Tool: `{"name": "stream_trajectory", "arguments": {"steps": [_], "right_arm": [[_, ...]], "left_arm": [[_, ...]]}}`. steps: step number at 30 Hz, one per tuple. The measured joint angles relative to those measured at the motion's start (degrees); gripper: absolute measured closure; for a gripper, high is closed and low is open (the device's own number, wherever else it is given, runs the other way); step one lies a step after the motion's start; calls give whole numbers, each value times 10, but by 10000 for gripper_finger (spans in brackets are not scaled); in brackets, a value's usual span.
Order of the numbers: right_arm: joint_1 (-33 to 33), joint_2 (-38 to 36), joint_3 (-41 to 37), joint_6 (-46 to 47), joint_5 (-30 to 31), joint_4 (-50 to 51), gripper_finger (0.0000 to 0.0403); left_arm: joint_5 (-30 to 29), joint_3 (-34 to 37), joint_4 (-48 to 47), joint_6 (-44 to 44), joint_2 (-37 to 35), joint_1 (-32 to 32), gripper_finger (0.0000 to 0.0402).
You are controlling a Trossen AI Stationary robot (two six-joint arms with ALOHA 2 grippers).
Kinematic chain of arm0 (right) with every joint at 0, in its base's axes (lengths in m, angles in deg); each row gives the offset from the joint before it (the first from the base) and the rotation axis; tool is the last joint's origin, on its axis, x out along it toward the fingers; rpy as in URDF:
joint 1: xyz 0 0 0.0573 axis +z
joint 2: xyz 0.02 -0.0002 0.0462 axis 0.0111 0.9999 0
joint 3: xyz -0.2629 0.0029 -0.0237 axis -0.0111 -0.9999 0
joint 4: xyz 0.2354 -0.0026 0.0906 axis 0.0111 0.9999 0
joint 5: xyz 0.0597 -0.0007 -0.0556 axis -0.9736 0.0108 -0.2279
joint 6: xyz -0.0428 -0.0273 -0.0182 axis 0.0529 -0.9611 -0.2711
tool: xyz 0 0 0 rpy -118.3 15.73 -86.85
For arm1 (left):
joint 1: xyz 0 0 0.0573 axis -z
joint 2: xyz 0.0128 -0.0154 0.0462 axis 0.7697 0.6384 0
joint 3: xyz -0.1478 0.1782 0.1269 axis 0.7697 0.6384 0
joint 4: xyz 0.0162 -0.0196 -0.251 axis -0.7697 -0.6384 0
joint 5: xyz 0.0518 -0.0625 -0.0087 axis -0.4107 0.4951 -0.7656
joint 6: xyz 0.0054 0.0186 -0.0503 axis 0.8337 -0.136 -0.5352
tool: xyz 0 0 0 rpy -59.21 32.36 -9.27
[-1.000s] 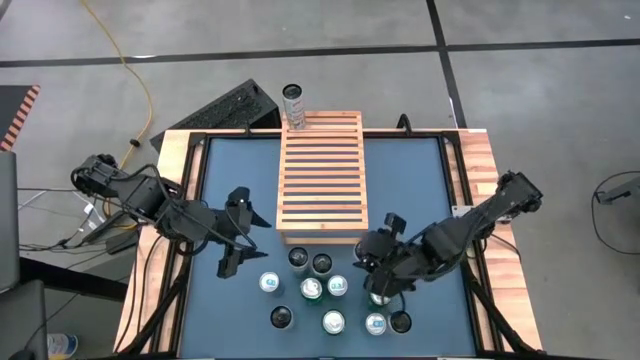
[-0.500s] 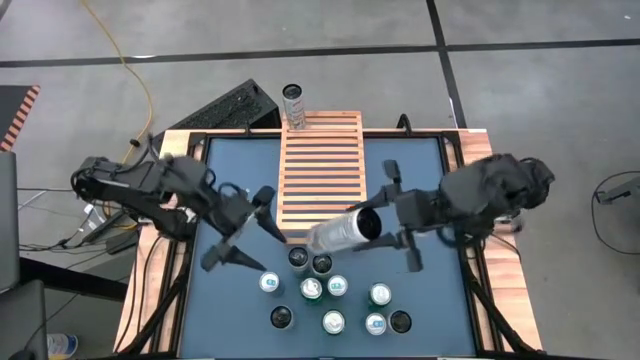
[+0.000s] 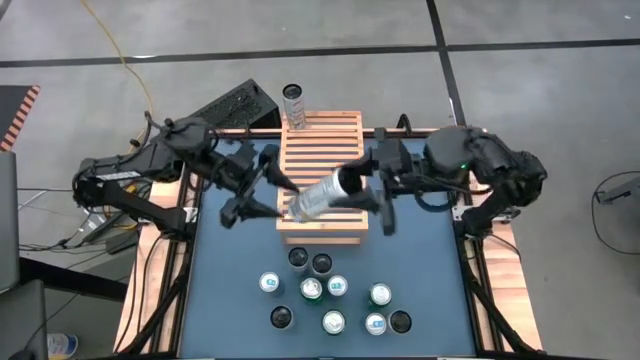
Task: Place canned beverage on shelf
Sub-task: Put the white yellow soda can on the shelf aligned with the other white yellow soda can
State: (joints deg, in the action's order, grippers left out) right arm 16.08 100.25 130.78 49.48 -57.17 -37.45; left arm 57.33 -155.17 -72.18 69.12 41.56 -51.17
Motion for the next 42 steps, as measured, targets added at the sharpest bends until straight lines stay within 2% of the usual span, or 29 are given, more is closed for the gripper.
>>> {"name": "stream_trajectory", "arguments": {"steps": [3,8,10,17,22,27,32,36,40,42], "right_arm": [[5,5,-1,35,63,11,212],[5,20,0,148,198,70,212],[-5,33,0,162,242,77,212],[-61,50,-1,290,266,93,212],[-95,71,0,310,269,102,212],[-110,75,-1,315,223,102,212],[-112,74,-1,301,227,82,212],[-111,74,-1,297,219,70,212],[-112,74,-1,295,198,55,212],[-112,74,-1,294,196,47,212]], "left_arm": [[-75,0,-26,24,-2,-9,106],[-246,0,-75,83,-3,-15,106],[-289,0,-85,103,-3,-15,106],[-415,0,-112,138,-2,-14,106],[-502,-1,-113,196,11,-14,106],[-523,-1,-117,226,28,-14,106],[-520,0,-132,238,43,-14,106],[-484,0,-110,243,47,-14,106],[-503,0,-109,252,48,-17,106],[-491,0,-109,259,48,-20,106]]}}
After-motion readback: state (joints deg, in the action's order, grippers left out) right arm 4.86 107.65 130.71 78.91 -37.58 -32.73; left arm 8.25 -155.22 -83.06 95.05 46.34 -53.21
